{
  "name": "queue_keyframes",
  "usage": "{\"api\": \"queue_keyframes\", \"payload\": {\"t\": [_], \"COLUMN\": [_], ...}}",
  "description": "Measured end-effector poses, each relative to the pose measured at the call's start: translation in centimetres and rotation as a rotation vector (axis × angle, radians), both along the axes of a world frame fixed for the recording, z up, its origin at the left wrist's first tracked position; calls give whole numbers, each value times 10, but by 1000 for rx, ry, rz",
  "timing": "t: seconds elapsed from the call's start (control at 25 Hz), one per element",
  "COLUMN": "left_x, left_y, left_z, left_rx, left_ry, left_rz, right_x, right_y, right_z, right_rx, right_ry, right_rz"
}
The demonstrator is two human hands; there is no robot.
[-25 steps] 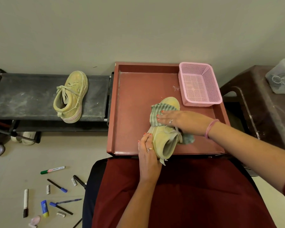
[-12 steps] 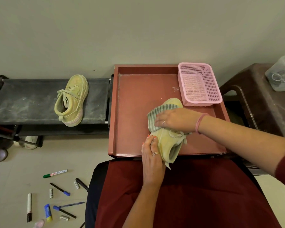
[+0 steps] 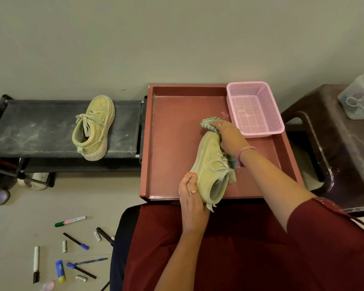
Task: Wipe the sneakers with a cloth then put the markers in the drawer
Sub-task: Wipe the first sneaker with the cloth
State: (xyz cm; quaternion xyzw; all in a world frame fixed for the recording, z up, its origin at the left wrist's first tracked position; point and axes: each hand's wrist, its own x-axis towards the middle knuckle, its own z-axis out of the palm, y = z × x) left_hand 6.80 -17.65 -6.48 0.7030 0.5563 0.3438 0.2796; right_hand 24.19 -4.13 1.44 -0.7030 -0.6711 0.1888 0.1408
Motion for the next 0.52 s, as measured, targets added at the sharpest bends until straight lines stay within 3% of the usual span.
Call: {"api": "queue_keyframes", "payload": {"t": [0.08, 0.24, 0.36, 0.52], "left_x": [0, 1, 3, 0], "left_y": [1, 4, 5, 5], "left_z": [-3, 12, 17, 13], "left_rx": [-59, -343, -301, -278], "left_ry": [-81, -386, -410, -396], "left_rz": [18, 270, 291, 254], "right_x": [-1, -30, -32, -24], "right_y": [0, -43, -61, -20], "right_z": [3, -15, -20, -17], "right_rx": [-15, -195, -163, -223], "right_ry": [-6, 12, 74, -86], "right_rz": [-8, 112, 76, 77]}}
